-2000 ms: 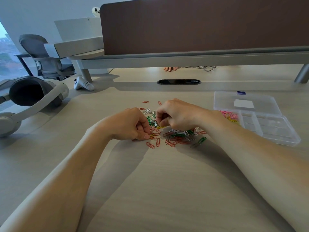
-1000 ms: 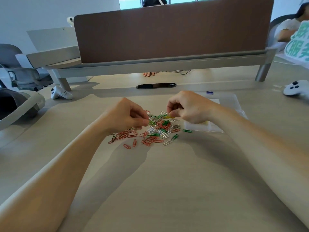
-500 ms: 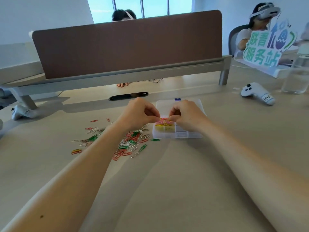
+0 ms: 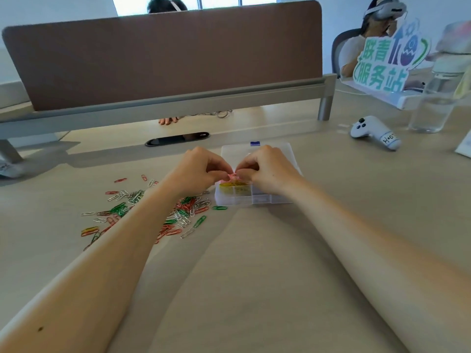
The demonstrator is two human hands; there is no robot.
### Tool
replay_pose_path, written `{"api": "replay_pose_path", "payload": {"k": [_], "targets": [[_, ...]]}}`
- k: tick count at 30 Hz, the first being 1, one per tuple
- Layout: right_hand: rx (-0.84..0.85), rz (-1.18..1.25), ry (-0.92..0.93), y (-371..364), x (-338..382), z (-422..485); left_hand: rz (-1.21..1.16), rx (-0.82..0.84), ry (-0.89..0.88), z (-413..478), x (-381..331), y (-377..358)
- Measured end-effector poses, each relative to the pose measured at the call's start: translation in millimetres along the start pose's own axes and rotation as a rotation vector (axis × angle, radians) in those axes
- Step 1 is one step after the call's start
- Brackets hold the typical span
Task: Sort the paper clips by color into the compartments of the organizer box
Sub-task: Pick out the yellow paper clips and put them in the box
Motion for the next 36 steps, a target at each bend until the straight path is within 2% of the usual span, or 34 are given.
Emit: {"api": "replay_pose_path", "payload": {"k": [3, 9, 15, 19, 22, 26, 29, 36], "targets": [[-0.023, 0.049, -0.039, 1, 0, -2, -0.023, -0.025, 0.007, 0, 3, 3], [0.102, 0.074, -0.059, -10, 5, -3, -0.04, -0.014, -0.006, -1, 5, 5], [0.146, 0.102, -0.054, -11, 9, -5, -0.042, -0.029, -0.016, -1, 6, 9], [0.085, 0.136, -0.054, -5, 9, -5, -0.023, 0.001, -0.034, -3, 6, 9], [0.128, 0.118, -0.053, -6, 10, -6, 0.029, 0.071, -0.039, -8, 8, 5], [-0.004, 0.157, -0.049, 4, 14, -3, -0.045, -0.032, -0.011, -20, 15, 29], [-0.04, 0.19, -0.008, 2, 31, 4, -0.032, -0.071, 0.041, -41, 39, 54], [0.238, 0.103, 0.215, -61, 109, 40, 0.034, -0.208, 0.39, -96, 149, 112]]}}
Point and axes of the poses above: each hand's wrist, its own z-axis towards the middle knuckle, its own y-axis out of the back of the hand, x = y × z, the point moved 6 cm from there along z, towards the middle knuckle, and after that the axes turned 14 degrees about y, right-handed, at the moved point
